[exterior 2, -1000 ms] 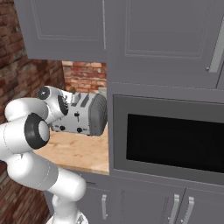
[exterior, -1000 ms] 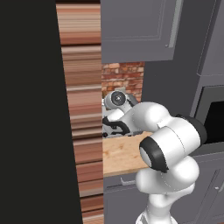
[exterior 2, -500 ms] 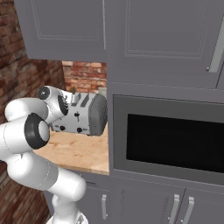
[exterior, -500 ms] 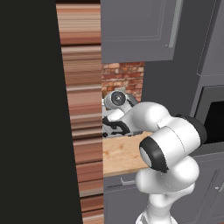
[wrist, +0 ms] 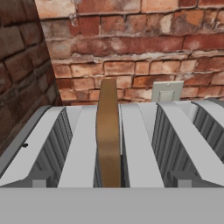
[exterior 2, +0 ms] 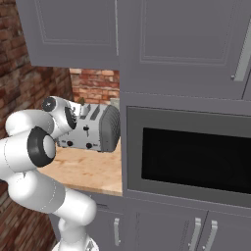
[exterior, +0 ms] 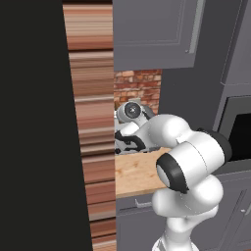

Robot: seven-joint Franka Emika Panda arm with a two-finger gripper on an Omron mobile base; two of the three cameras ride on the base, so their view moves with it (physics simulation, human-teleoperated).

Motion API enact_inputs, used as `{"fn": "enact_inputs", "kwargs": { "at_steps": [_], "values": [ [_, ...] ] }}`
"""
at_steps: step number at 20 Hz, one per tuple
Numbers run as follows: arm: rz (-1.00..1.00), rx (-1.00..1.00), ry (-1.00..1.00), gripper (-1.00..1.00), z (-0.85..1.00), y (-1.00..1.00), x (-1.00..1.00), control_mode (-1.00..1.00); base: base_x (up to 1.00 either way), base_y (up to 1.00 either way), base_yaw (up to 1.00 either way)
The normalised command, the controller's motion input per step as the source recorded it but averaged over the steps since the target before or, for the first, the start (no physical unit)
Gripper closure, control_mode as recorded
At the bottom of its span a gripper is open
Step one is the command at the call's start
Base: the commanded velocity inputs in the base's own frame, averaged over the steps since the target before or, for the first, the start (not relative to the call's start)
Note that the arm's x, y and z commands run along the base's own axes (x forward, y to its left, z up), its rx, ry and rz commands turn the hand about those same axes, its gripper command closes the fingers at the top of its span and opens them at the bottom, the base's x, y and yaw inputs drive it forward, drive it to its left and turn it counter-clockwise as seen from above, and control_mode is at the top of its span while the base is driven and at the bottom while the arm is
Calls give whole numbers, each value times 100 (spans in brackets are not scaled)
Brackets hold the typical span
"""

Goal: Start the toaster. Once the lever pops up, take the bread to the plate on the dining counter.

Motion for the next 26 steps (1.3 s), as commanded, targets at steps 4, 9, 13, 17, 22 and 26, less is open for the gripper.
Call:
{"fn": "enact_inputs", "kwargs": {
  "at_steps": [4, 9, 13, 17, 22, 26],
  "values": [
    [0, 0, 0, -100, 0, 0, 0, -100, 0, 0, 0],
    [0, 0, 0, -100, 0, 0, 0, -100, 0, 0, 0],
    [0, 0, 0, -100, 0, 0, 0, -100, 0, 0, 0],
    [0, 0, 0, -100, 0, 0, 0, -100, 0, 0, 0],
    [0, 0, 0, -100, 0, 0, 0, -100, 0, 0, 0],
    [0, 0, 0, -100, 0, 0, 0, -100, 0, 0, 0]
  ]
}}
